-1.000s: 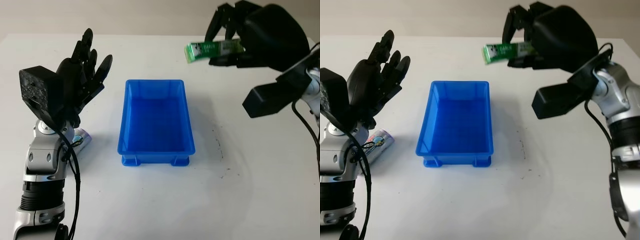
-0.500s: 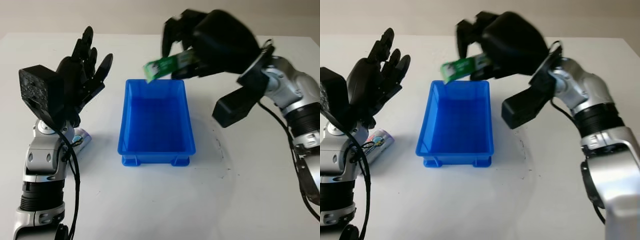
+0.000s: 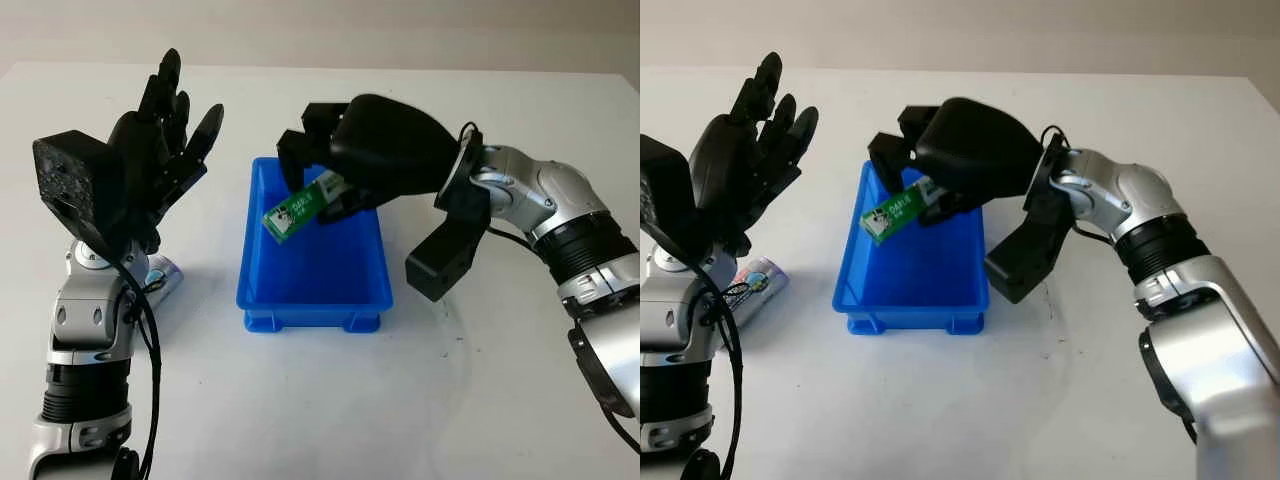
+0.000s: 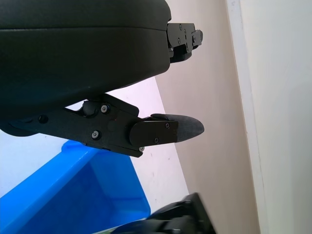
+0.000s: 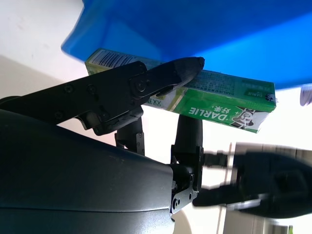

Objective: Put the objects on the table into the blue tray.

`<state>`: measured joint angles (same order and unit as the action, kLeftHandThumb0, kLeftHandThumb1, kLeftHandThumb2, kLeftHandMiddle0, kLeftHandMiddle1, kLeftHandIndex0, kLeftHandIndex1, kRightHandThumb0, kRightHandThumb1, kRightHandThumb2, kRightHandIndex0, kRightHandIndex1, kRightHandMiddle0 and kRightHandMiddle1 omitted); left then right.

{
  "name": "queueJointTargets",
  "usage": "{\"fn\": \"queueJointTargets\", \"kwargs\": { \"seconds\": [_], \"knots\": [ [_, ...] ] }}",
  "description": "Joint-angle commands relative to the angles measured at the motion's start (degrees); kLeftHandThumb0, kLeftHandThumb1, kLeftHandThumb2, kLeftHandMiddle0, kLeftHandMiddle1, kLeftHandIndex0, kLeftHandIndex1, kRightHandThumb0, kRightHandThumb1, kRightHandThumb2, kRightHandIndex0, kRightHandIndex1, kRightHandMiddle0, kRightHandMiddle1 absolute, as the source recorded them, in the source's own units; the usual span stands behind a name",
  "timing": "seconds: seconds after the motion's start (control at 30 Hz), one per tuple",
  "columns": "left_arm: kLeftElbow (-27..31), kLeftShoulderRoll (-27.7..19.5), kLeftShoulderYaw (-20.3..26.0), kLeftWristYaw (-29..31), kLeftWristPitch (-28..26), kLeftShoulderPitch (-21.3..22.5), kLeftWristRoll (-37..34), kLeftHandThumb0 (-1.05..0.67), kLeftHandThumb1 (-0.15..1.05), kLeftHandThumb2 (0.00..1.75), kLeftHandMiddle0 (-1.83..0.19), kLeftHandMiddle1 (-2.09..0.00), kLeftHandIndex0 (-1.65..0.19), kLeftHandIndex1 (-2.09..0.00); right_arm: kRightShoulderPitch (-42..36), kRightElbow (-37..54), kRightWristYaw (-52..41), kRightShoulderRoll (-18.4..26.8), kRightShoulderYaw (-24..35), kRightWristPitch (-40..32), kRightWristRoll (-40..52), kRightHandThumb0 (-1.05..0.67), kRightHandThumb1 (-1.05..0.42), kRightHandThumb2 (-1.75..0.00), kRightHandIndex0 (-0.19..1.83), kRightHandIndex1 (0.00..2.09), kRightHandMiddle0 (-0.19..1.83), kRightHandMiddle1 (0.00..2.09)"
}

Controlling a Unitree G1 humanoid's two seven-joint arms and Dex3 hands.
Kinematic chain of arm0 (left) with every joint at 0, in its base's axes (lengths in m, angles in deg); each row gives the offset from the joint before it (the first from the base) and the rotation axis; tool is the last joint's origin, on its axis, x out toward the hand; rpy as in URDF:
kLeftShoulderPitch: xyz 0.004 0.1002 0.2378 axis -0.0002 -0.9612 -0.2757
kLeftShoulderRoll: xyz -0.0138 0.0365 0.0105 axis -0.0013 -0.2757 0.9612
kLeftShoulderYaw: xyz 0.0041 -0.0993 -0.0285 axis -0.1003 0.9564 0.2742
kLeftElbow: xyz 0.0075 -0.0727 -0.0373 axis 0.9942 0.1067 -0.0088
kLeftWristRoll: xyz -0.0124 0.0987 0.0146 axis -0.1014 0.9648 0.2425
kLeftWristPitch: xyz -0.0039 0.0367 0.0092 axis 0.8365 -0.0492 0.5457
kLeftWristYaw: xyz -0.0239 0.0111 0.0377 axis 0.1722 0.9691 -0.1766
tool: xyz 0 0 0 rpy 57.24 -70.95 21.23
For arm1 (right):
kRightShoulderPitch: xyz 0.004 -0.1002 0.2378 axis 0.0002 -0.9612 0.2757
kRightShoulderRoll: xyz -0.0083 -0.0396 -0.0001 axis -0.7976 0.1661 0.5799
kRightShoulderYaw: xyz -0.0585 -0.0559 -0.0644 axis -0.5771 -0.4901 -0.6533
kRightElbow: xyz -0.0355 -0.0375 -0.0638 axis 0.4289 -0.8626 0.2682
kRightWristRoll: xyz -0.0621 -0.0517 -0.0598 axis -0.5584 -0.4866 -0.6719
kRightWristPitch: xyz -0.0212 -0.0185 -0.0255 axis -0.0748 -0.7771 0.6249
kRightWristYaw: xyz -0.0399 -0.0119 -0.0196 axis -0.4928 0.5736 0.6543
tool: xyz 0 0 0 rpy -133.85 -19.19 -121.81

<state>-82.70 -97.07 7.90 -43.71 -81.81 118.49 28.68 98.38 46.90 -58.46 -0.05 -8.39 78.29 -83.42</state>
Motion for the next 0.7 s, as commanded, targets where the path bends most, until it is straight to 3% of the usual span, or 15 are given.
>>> {"fn": "queueJointTargets", "kwargs": {
  "seconds": [0.0, 0.1, 0.2, 0.27, 0.37, 0.67],
  "knots": [
    [0.97, -0.09, -0.29, 0.01, 0.17, 0.03, 0.29, -0.45, 1.05, 0.42, 0.09, -0.05, 0.1, -0.05, -0.46, 0.46, -1.45, 0.86, 0.07, -0.05, 0.71, -0.47, -1.05, -0.19, 0.23, 1.64, 0.13, 1.63],
    [0.89, -0.08, -0.28, -0.1, 0.11, 0.04, 0.33, -0.45, 1.05, 0.42, 0.08, -0.06, 0.09, -0.06, -0.93, 1.32, -3.83, 1.32, 0.55, -0.12, 1.69, -0.53, -1.05, -0.15, 0.15, 1.28, 0.03, 1.3],
    [0.85, 0.01, -0.22, 0.07, 0.1, -0.04, 0.16, -0.46, 1.05, 0.41, 0.08, -0.06, 0.09, -0.06, -1.61, 3.43, -7.21, 2.02, 1.49, -0.75, 4.04, -0.62, -1.05, -0.11, 0.14, 0.56, 0.04, 0.67],
    [0.95, 0.03, -0.27, 0.23, 0.07, -0.05, 0.07, -0.44, 1.05, 0.42, 0.09, -0.05, 0.09, -0.05, -2.09, 5.51, -10.59, 2.5, 2.28, -1.85, 6.1, -0.67, -1.05, -0.13, 0.1, 0.25, 0.03, 0.38],
    [1.12, 0.3, -0.27, -0.04, -0.34, 0.06, 0.01, -0.43, 1.05, 0.42, 0.09, -0.05, 0.09, -0.05, -2.87, 8.65, -14.39, 3.13, 3.68, -3.64, 8.61, -0.74, -1.05, -0.22, 0.01, 0.09, -0.02, 0.2],
    [1.14, 0.18, -0.46, 0.02, 0.19, -0.06, 0.69, -0.44, 1.05, 0.42, 0.09, -0.05, 0.1, -0.05, -8.17, 15.29, -21.83, 1.85, 11.18, -14.85, 21.95, -0.84, -1.05, -0.42, -0.17, 0.01, -0.14, 0.05]
  ]
}}
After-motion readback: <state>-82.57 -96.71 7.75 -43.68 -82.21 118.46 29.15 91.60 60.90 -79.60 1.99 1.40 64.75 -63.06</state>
